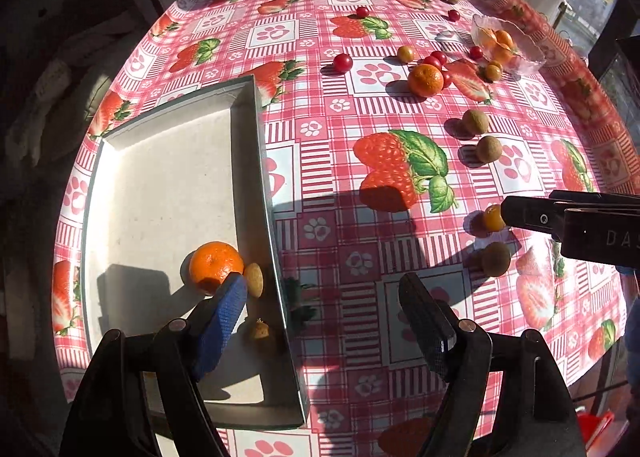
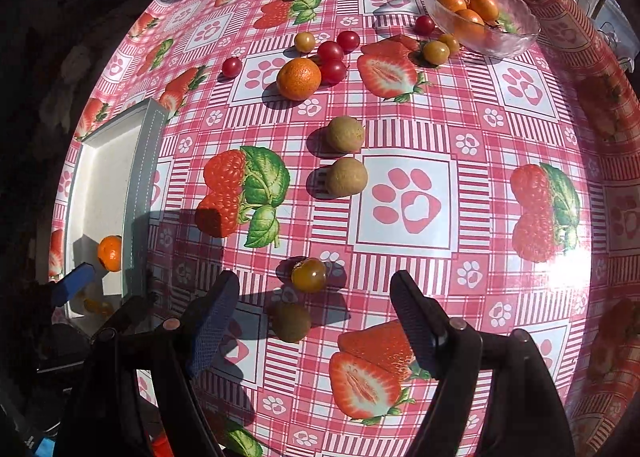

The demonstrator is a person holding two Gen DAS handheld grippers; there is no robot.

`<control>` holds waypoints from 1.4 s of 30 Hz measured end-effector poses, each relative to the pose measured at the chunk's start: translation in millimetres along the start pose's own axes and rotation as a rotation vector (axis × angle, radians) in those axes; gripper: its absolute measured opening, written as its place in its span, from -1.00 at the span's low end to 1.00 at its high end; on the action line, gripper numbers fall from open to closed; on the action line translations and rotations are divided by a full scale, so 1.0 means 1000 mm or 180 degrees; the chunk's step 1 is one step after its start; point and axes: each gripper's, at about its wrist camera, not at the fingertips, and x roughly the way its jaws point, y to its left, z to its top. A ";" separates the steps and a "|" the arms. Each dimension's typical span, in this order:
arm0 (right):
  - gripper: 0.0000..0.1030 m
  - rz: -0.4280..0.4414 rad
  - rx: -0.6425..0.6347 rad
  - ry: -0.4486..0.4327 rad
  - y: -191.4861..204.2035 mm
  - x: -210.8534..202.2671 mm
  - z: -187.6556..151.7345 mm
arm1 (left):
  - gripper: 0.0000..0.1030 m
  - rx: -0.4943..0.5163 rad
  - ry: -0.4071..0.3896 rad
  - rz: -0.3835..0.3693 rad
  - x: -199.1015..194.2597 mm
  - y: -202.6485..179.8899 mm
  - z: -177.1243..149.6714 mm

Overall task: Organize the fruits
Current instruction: 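Move both open tools back toward the remaining fruit, then grasp a kiwi with the right tool while the left tool grasps another kiwi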

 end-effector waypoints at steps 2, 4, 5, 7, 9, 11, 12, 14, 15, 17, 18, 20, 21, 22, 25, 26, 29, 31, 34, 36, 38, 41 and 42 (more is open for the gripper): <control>0.58 -0.0034 0.0053 -0.0001 -0.010 0.000 -0.001 | 0.54 0.0070 0.0040 -0.0079 0.002 -0.014 -0.003; 0.58 -0.0044 0.0097 -0.0009 -0.018 -0.001 -0.001 | 0.54 0.0127 0.0068 -0.0156 0.004 -0.028 -0.006; 0.58 -0.0050 0.0114 -0.0014 -0.021 -0.001 0.000 | 0.54 0.0152 0.0078 -0.0194 0.004 -0.036 -0.006; 0.58 -0.0046 0.0131 -0.0024 -0.025 0.000 0.001 | 0.54 0.0195 0.0081 -0.0270 0.005 -0.050 -0.008; 0.58 -0.0011 0.0157 -0.0020 -0.028 0.001 0.004 | 0.54 0.0223 0.0069 -0.0327 0.006 -0.061 -0.008; 0.58 0.0044 0.0198 -0.0002 -0.033 0.003 0.007 | 0.54 0.0227 0.0046 -0.0367 0.008 -0.070 -0.006; 0.58 0.0053 0.0185 -0.0001 -0.034 0.004 0.008 | 0.54 0.0214 0.0032 -0.0380 0.009 -0.073 -0.005; 0.58 0.0081 0.0138 0.0004 -0.035 0.005 0.011 | 0.54 0.0164 0.0026 -0.0398 0.013 -0.077 -0.002; 0.58 0.0119 0.0128 0.0014 -0.035 0.006 0.013 | 0.54 0.0128 0.0019 -0.0407 0.015 -0.077 0.000; 0.58 0.0207 0.0140 0.0049 -0.036 0.010 0.018 | 0.54 0.0060 0.0008 -0.0402 0.019 -0.078 0.002; 0.58 0.0228 0.0132 0.0058 -0.036 0.012 0.020 | 0.54 0.0034 0.0002 -0.0395 0.021 -0.079 0.003; 0.57 0.0246 0.0083 0.0048 -0.035 0.015 0.026 | 0.54 -0.0028 -0.0041 -0.0377 0.023 -0.079 0.003; 0.56 0.0264 0.0060 0.0043 -0.033 0.017 0.029 | 0.54 -0.0046 -0.0055 -0.0384 0.023 -0.079 0.004; 0.53 0.0284 0.0042 0.0050 -0.032 0.020 0.032 | 0.54 -0.0062 -0.0059 -0.0390 0.024 -0.079 0.004; 0.31 0.0341 -0.0028 0.0069 -0.028 0.027 0.040 | 0.54 -0.0143 -0.0056 -0.0414 0.029 -0.080 0.006; 0.25 0.0354 -0.0073 0.0074 -0.027 0.029 0.042 | 0.54 -0.0163 -0.0047 -0.0414 0.031 -0.081 0.006; 0.16 0.0372 -0.0233 0.0039 -0.019 0.032 0.048 | 0.54 -0.0192 -0.0034 -0.0412 0.036 -0.085 0.007; 0.10 0.0384 -0.0284 0.0054 -0.016 0.034 0.051 | 0.54 -0.0187 -0.0012 -0.0415 0.038 -0.089 0.008; -0.05 0.0362 -0.0348 0.0051 -0.012 0.038 0.055 | 0.54 -0.0200 0.0015 -0.0407 0.042 -0.093 0.007; -0.29 0.0338 -0.0370 0.0049 -0.012 0.039 0.056 | 0.54 -0.0236 0.0041 -0.0401 0.044 -0.093 0.006; -0.42 0.0318 -0.0380 0.0045 -0.012 0.041 0.058 | 0.53 -0.0249 0.0066 -0.0384 0.046 -0.093 0.007; -0.42 0.0341 -0.0336 0.0028 -0.017 0.039 0.059 | 0.39 -0.0202 0.0089 -0.0323 0.049 -0.095 0.008; -0.42 0.0356 -0.0305 0.0029 -0.020 0.037 0.058 | 0.34 -0.0176 0.0095 -0.0299 0.049 -0.095 0.009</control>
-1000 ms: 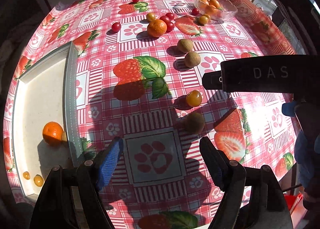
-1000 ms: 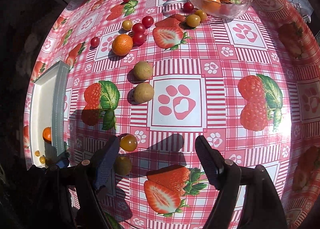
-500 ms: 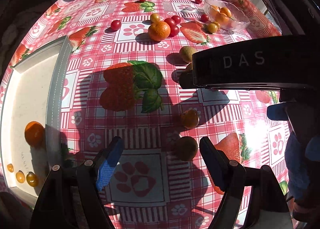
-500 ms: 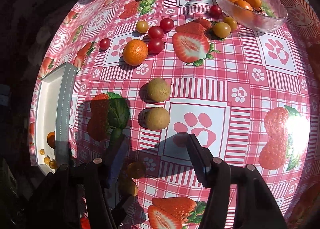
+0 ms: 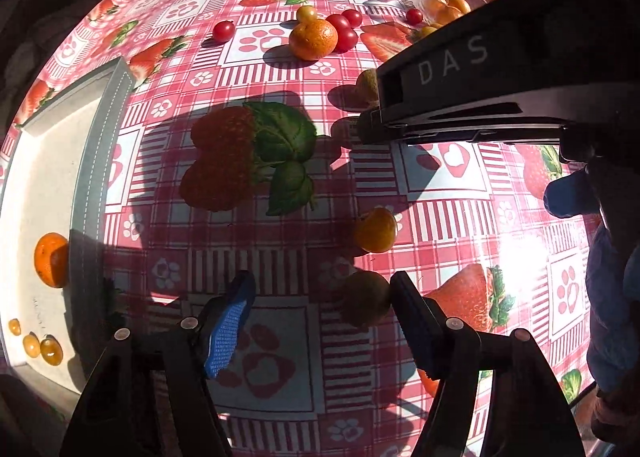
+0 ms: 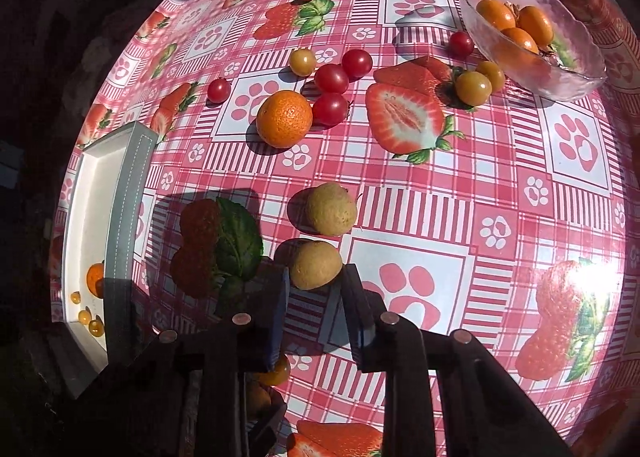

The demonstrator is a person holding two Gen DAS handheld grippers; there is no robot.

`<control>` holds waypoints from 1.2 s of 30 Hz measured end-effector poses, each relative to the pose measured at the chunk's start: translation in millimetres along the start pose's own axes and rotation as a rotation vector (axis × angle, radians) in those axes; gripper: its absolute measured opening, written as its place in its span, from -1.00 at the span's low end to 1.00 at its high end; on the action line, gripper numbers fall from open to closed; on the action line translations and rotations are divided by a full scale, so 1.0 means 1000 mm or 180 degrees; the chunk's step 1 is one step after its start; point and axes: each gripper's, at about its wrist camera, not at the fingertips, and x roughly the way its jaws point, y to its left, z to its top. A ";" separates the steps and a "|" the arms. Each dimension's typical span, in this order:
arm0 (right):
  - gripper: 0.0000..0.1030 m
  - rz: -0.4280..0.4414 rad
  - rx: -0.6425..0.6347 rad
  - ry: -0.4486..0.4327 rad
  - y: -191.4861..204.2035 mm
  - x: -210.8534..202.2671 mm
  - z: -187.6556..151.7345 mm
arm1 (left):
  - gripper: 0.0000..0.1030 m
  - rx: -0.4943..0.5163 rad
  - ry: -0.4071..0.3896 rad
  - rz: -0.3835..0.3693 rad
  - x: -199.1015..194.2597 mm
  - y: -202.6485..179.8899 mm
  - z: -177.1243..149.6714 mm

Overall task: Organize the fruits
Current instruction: 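Grasp a kiwi with the right tool while the left tool grasps another kiwi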

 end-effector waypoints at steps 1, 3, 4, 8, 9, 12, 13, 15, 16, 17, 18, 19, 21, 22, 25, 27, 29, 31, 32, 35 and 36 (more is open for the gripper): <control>-0.42 0.0022 0.0041 0.0001 -0.003 -0.002 -0.001 | 0.28 0.0022 -0.0001 0.0009 0.000 -0.001 0.000; -0.42 0.0045 0.0121 -0.0008 -0.010 -0.007 -0.005 | 0.09 0.0090 -0.0008 0.0060 -0.001 -0.004 0.000; -0.42 0.0052 0.0153 -0.0014 -0.013 -0.010 -0.007 | -0.05 0.0103 -0.0012 0.0042 -0.002 -0.004 0.000; -0.42 0.0069 0.0269 -0.0033 -0.022 -0.021 -0.019 | -0.48 0.0133 0.0025 -0.0071 -0.003 -0.004 0.005; -0.42 0.0071 0.0288 -0.0033 -0.024 -0.024 -0.022 | -0.48 0.0105 0.0040 -0.0113 -0.004 -0.001 0.006; -0.43 0.0082 0.0336 -0.0009 -0.026 -0.029 -0.032 | -0.49 0.0033 0.0076 -0.0224 -0.004 0.007 0.010; -0.43 0.0089 0.0351 -0.0001 -0.026 -0.031 -0.035 | -0.49 0.0005 0.0085 -0.0256 -0.005 0.010 0.011; -0.43 0.0101 0.0376 0.0016 -0.026 -0.033 -0.040 | -0.49 -0.0057 0.0093 -0.0300 -0.007 0.017 0.014; -0.43 0.0111 0.0386 0.0025 -0.026 -0.033 -0.042 | -0.49 -0.0083 0.0091 -0.0313 -0.008 0.021 0.015; -0.43 0.0119 0.0396 0.0035 -0.025 -0.034 -0.045 | -0.48 -0.0103 0.0089 -0.0324 -0.010 0.025 0.016; -0.43 0.0127 0.0404 0.0044 -0.024 -0.034 -0.047 | -0.49 -0.0116 0.0086 -0.0331 -0.012 0.028 0.016; -0.43 0.0134 0.0407 0.0054 -0.023 -0.035 -0.049 | -0.49 -0.0118 0.0079 -0.0331 -0.015 0.030 0.015; -0.42 0.0143 0.0401 0.0068 -0.020 -0.035 -0.052 | -0.48 -0.0113 0.0062 -0.0315 -0.020 0.035 0.016; -0.43 0.0150 0.0389 0.0077 -0.018 -0.036 -0.053 | -0.48 -0.0112 0.0058 -0.0313 -0.022 0.039 0.016; -0.43 0.0169 0.0353 0.0092 -0.011 -0.037 -0.055 | -0.48 -0.0111 0.0047 -0.0288 -0.026 0.045 0.013; -0.43 0.0173 0.0323 0.0099 -0.005 -0.037 -0.055 | -0.48 -0.0116 0.0036 -0.0272 -0.030 0.050 0.011; -0.43 0.0186 0.0299 0.0108 -0.001 -0.036 -0.056 | -0.49 -0.0128 0.0023 -0.0256 -0.034 0.055 0.009; -0.43 0.0196 0.0276 0.0119 0.004 -0.036 -0.056 | -0.48 -0.0148 0.0009 -0.0238 -0.038 0.061 0.007; -0.42 0.0201 0.0259 0.0126 0.007 -0.035 -0.056 | -0.48 -0.0165 0.0004 -0.0231 -0.039 0.064 0.006; -0.42 0.0217 0.0209 0.0137 0.016 -0.034 -0.056 | -0.48 -0.0217 -0.0015 -0.0212 -0.044 0.073 0.003; -0.42 0.0221 0.0192 0.0139 0.019 -0.034 -0.055 | -0.48 -0.0234 -0.0023 -0.0205 -0.045 0.076 0.003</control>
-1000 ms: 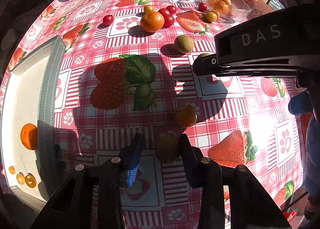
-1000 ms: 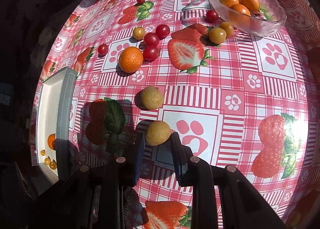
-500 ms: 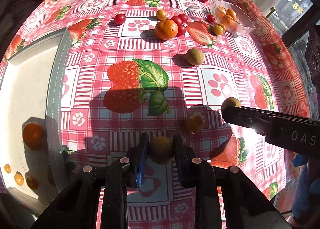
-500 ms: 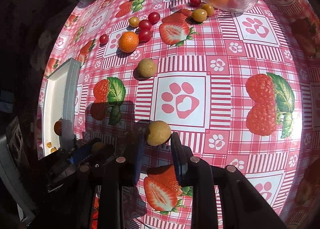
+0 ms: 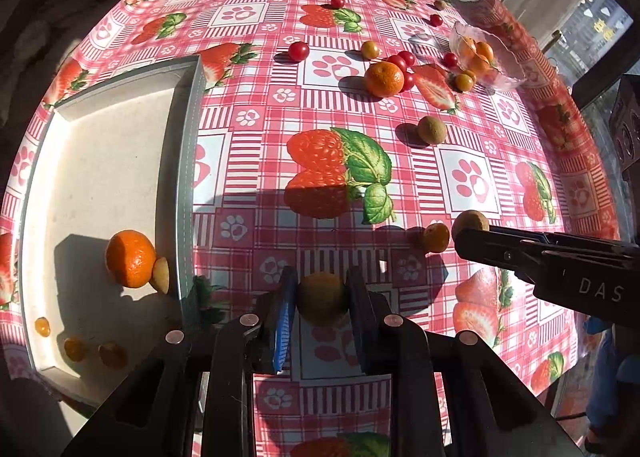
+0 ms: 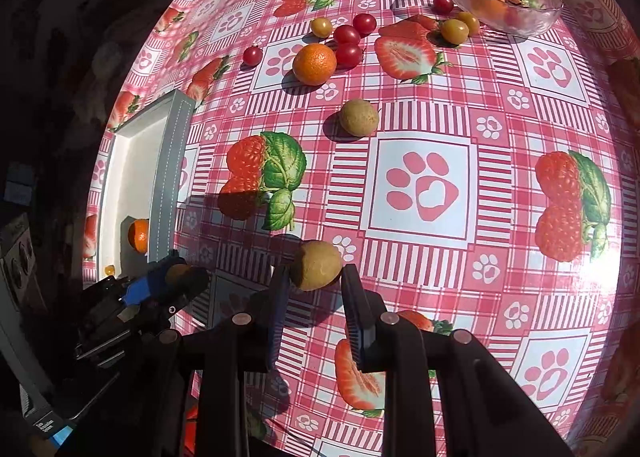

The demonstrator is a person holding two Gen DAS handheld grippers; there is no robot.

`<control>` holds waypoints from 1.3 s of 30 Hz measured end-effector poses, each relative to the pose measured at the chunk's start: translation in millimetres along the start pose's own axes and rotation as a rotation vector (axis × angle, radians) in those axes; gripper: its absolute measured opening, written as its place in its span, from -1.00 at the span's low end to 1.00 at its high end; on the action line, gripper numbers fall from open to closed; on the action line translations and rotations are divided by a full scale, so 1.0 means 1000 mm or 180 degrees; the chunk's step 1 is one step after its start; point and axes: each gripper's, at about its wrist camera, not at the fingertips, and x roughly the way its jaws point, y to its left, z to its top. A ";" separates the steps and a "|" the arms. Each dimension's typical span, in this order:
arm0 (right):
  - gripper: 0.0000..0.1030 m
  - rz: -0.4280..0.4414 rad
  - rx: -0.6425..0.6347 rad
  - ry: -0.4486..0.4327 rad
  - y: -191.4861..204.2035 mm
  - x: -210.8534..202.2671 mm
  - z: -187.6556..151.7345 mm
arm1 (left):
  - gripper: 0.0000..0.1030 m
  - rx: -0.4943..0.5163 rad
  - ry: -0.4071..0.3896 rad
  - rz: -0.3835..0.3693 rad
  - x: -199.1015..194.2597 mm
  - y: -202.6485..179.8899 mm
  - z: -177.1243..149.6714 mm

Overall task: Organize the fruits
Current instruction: 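Grasp a kiwi with the right tool while the left tool grasps another kiwi, then carry both kiwis over the white tray and open both tools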

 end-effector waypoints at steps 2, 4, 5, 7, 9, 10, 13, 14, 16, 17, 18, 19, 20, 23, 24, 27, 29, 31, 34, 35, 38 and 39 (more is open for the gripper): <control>-0.42 0.0008 -0.0036 0.0006 0.007 0.001 0.001 | -0.48 -0.0032 -0.0019 0.0013 -0.003 0.007 -0.002; -0.42 0.0020 -0.0073 0.0013 0.016 0.003 0.001 | -0.48 -0.0067 -0.0041 0.0029 -0.007 0.014 -0.003; -0.42 0.0026 -0.0095 0.0017 0.020 0.004 0.002 | -0.48 -0.0085 -0.0052 0.0036 -0.009 0.018 -0.004; -0.42 0.0040 -0.0141 0.0025 0.028 0.006 0.003 | -0.48 -0.0121 -0.0075 0.0058 -0.013 0.025 -0.006; -0.42 0.0056 -0.0187 0.0032 0.037 0.007 0.003 | -0.48 -0.0165 -0.0097 0.0080 -0.017 0.034 -0.008; -0.42 0.0062 -0.0217 0.0034 0.043 0.008 0.003 | -0.48 -0.0187 -0.0107 0.0090 -0.019 0.039 -0.009; -0.42 0.0091 -0.0297 0.0048 0.059 0.011 0.003 | -0.48 -0.0250 -0.0143 0.0136 -0.026 0.054 -0.012; -0.42 0.0102 -0.0330 0.0054 0.065 0.013 0.003 | -0.48 -0.0274 -0.0153 0.0150 -0.028 0.059 -0.013; -0.42 0.0130 -0.0383 0.0068 0.077 0.016 0.003 | -0.48 -0.0321 -0.0176 0.0189 -0.033 0.070 -0.015; -0.42 0.0145 -0.0410 0.0076 0.084 0.017 0.003 | -0.48 -0.0341 -0.0186 0.0209 -0.035 0.077 -0.016; -0.42 0.0159 -0.0441 0.0087 0.090 0.019 0.003 | -0.48 -0.0369 -0.0198 0.0234 -0.037 0.083 -0.017; -0.42 0.0176 -0.0471 0.0097 0.097 0.021 0.003 | -0.48 -0.0396 -0.0208 0.0258 -0.039 0.089 -0.019; -0.42 0.0193 -0.0501 0.0108 0.104 0.023 0.002 | -0.48 -0.0420 -0.0217 0.0281 -0.041 0.095 -0.020; -0.42 0.0253 -0.0603 0.0146 0.124 0.030 0.002 | -0.48 -0.0503 -0.0255 0.0373 -0.046 0.116 -0.023; -0.42 0.0276 -0.0637 0.0160 0.131 0.033 0.001 | -0.48 -0.0532 -0.0269 0.0408 -0.048 0.122 -0.024; -0.42 0.0338 -0.0743 0.0220 0.153 0.042 -0.003 | -0.48 -0.0604 -0.0289 0.0517 -0.049 0.142 -0.027; -0.42 0.0380 -0.0804 0.0273 0.167 0.049 -0.006 | -0.48 -0.0649 -0.0290 0.0579 -0.048 0.156 -0.028; -0.42 0.0418 -0.0868 0.0328 0.181 0.057 -0.010 | -0.48 -0.0688 -0.0284 0.0631 -0.045 0.167 -0.029; -0.43 0.0449 -0.0975 0.0421 0.199 0.071 -0.018 | -0.48 -0.0741 -0.0275 0.0676 -0.038 0.182 -0.030; -0.43 0.0448 -0.1006 0.0459 0.205 0.077 -0.019 | -0.48 -0.0753 -0.0267 0.0692 -0.036 0.186 -0.030; -0.43 0.0411 -0.1098 0.0529 0.215 0.091 -0.024 | -0.48 -0.0762 -0.0232 0.0715 -0.027 0.194 -0.029; -0.43 0.0391 -0.1130 0.0536 0.217 0.094 -0.025 | -0.48 -0.0751 -0.0219 0.0724 -0.024 0.195 -0.029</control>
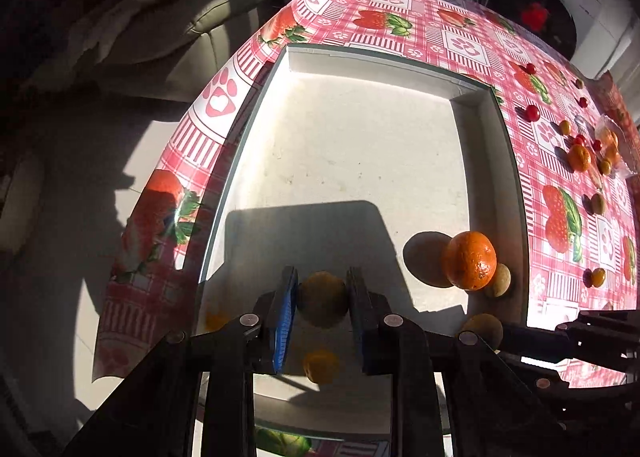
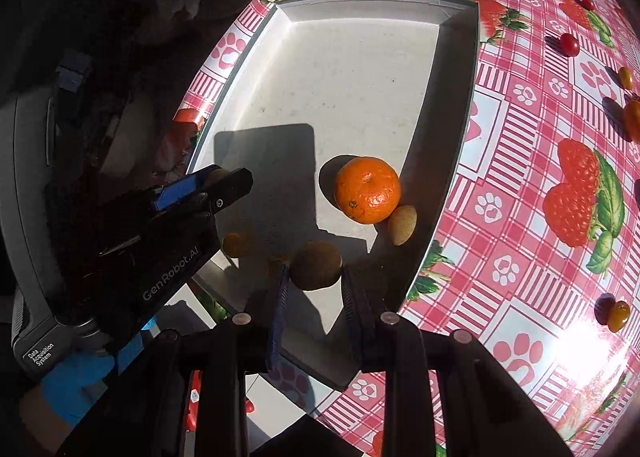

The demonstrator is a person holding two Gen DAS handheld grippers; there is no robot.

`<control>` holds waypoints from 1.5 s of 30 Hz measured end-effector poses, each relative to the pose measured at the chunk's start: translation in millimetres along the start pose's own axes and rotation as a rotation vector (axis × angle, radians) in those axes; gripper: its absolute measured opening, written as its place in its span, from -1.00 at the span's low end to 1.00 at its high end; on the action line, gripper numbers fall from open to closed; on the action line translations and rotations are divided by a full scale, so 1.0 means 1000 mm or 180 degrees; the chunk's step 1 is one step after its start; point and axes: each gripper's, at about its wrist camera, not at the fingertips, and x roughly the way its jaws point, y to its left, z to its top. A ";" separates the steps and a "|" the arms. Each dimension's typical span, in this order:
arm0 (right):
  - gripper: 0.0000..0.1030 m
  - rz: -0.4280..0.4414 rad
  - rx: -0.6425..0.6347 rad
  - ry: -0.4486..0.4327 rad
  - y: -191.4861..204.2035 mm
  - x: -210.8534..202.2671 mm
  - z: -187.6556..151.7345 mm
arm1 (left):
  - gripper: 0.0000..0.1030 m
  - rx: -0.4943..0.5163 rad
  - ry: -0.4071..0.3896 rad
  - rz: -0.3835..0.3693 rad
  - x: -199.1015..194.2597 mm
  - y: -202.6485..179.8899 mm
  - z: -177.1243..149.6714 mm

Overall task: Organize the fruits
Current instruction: 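Carry both kiwis over the white tray and open both tools, then move both open tools back toward the remaining fruit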

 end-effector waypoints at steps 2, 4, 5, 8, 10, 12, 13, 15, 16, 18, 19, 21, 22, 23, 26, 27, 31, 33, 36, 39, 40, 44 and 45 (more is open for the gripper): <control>-0.43 -0.0054 -0.0072 0.0020 0.004 0.006 0.000 | -0.48 0.0031 0.0027 0.0014 0.005 0.000 -0.001; -0.43 -0.0095 -0.0110 0.0043 0.007 0.013 0.002 | -0.48 0.0042 0.0058 0.0007 0.008 0.000 -0.003; -0.43 -0.0100 -0.0110 0.0059 0.006 0.016 0.003 | -0.48 0.0049 0.0072 0.0007 0.010 0.000 -0.004; -0.42 -0.0142 -0.0107 0.0110 0.004 0.024 0.005 | -0.48 0.0051 0.0116 -0.0001 0.014 -0.002 -0.006; -0.42 -0.0170 -0.0145 0.0092 0.005 0.026 0.006 | -0.48 0.0059 0.0162 -0.0007 0.016 -0.003 -0.008; -0.42 -0.0217 -0.0193 0.0103 0.011 0.033 0.009 | -0.48 0.0060 0.0207 0.0016 0.019 -0.003 -0.009; -0.42 -0.0221 -0.0206 0.0096 0.011 0.033 0.010 | -0.47 0.0058 0.0221 0.0023 0.019 -0.003 -0.010; -0.42 -0.0212 -0.0215 0.0103 0.011 0.034 0.011 | -0.30 0.0064 0.0210 0.0057 0.019 -0.002 -0.011; -0.42 -0.0219 -0.0209 0.0106 0.011 0.034 0.011 | 0.06 0.0057 0.0203 0.0117 0.018 -0.001 -0.011; -0.38 -0.0165 -0.0175 0.0096 0.009 0.034 0.011 | 0.38 0.0020 0.0133 0.0178 0.015 0.002 -0.012; -0.35 -0.0141 -0.0175 0.0091 0.009 0.033 0.011 | 0.38 0.0010 0.0119 0.0147 0.014 0.004 -0.012; -0.20 -0.0133 -0.0202 0.0054 0.010 0.030 0.010 | 0.38 0.0017 0.0145 0.0174 0.014 0.007 -0.012; -0.14 -0.0115 -0.0210 0.0042 0.010 0.028 0.009 | 0.38 0.0022 0.0152 0.0203 0.014 0.007 -0.012; -0.07 -0.0100 -0.0204 0.0031 0.010 0.027 0.009 | 0.38 0.0019 0.0158 0.0218 0.013 0.008 -0.012; 0.18 -0.0051 -0.0192 0.0000 0.011 0.020 0.008 | 0.38 -0.0046 0.0153 0.0216 0.009 0.013 -0.009; 0.23 -0.0036 -0.0183 -0.0026 0.010 0.015 0.008 | 0.38 -0.0062 0.0150 0.0223 0.007 0.014 -0.008; 0.48 0.0024 -0.0086 -0.0156 0.004 -0.002 0.006 | 0.38 -0.0088 0.0156 0.0250 0.000 0.017 -0.005; 0.57 0.0051 -0.0029 -0.0234 -0.002 -0.012 0.006 | 0.38 -0.0066 0.0164 0.0254 -0.003 0.014 -0.004; 0.57 0.0001 0.0038 -0.0336 -0.014 -0.030 0.002 | 0.38 0.0013 0.0136 0.0236 -0.008 0.001 -0.003; 0.57 -0.0071 0.0182 -0.0406 -0.033 -0.047 -0.003 | 0.38 0.0109 0.0104 0.0171 -0.014 -0.018 -0.001; 0.57 -0.0100 0.0246 -0.0428 -0.041 -0.052 -0.005 | 0.38 0.0151 0.0090 0.0141 -0.016 -0.026 0.000; 0.57 -0.0250 0.0486 -0.0489 -0.075 -0.069 -0.016 | 0.38 0.0341 0.0034 0.0009 -0.024 -0.058 0.005; 0.57 -0.0291 0.0533 -0.0501 -0.083 -0.072 -0.019 | 0.38 0.0386 0.0024 -0.0025 -0.025 -0.066 0.007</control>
